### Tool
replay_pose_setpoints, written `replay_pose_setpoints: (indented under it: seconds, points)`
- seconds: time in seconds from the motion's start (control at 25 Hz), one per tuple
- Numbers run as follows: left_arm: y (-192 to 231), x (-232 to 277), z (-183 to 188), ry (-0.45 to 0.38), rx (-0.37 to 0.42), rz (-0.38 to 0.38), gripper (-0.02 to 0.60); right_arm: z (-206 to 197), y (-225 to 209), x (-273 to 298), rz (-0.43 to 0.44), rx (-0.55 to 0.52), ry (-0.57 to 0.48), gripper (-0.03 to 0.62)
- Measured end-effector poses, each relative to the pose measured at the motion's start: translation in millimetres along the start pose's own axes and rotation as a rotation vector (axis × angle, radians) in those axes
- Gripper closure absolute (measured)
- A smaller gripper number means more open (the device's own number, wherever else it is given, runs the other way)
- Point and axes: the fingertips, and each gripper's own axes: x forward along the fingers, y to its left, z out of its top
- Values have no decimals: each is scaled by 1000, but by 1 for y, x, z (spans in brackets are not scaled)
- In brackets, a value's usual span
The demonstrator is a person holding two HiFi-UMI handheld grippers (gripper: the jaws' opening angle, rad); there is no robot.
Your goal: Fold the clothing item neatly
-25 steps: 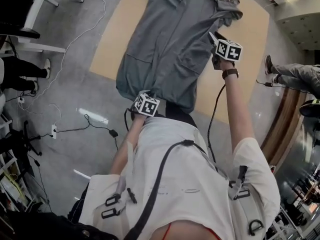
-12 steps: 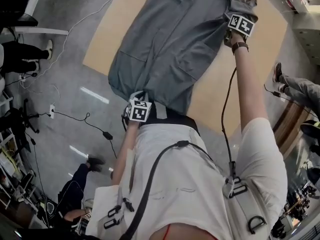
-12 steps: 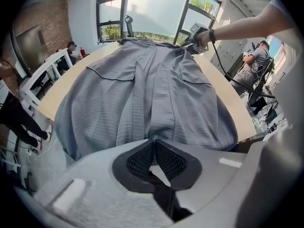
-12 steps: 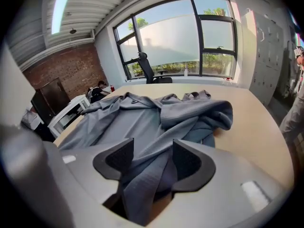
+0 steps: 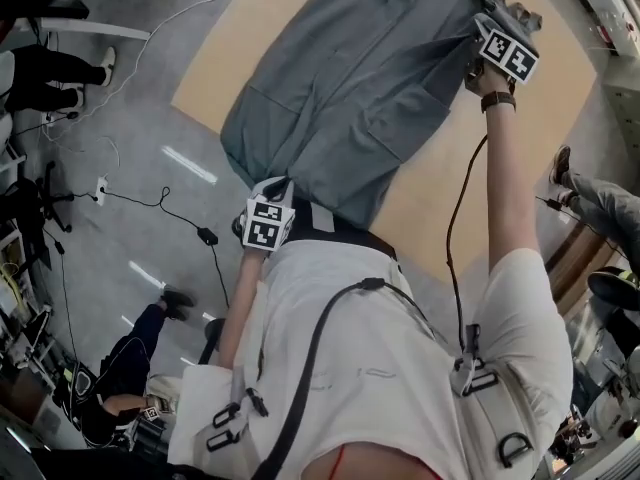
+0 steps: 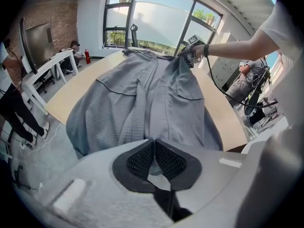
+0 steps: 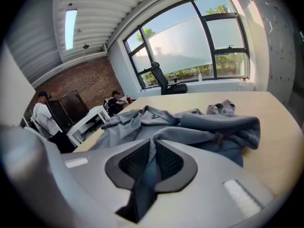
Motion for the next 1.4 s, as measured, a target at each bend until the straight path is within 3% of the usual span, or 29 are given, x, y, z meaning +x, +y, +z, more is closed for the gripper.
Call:
replay_pose_setpoints:
  seconds: [0.2,0.4,0.52,0.64,0.8,0.84,0.92,0.96,1.08,1.2,1.28,1.36,1.4]
  points:
    - [-15,-35,-1,-58,-77,-62,563,26,42,5,66,-24,17,550]
    - [-32,-57,-12,-75,-109,-98,566,17,51,16,-62,-232,171,541]
    - [-35,-61,-22,-99,-149,-113,568,14,53,17,-118,-327,191,533]
    - [-23,-69,-24,-154,-244,-111,568,28,67,17,-80,-304,133,539]
    - [26,-60,-35,-166,-346,-5,568,45,98,45,25,-221,61,540]
    - [37,-51,-40,-150,-365,18,566,47,106,56,50,-214,54,517]
    - [55,-30,-53,-91,-388,60,550,47,120,74,87,-213,58,311]
    - [60,-23,-59,-62,-389,77,512,46,127,78,96,-222,59,295]
    - [66,-20,-66,-34,-359,96,492,42,143,58,112,-258,14,322]
    - [64,-20,-55,-53,-259,60,491,28,145,1,139,-257,-77,359]
    - [58,-28,-47,-74,-205,32,501,-8,149,-44,163,-251,-105,442]
    - [56,-34,-25,-119,-145,-19,580,-50,151,-93,141,-274,-119,573]
    - [56,-34,-5,-151,-97,-57,581,-69,151,-116,110,-288,-125,588]
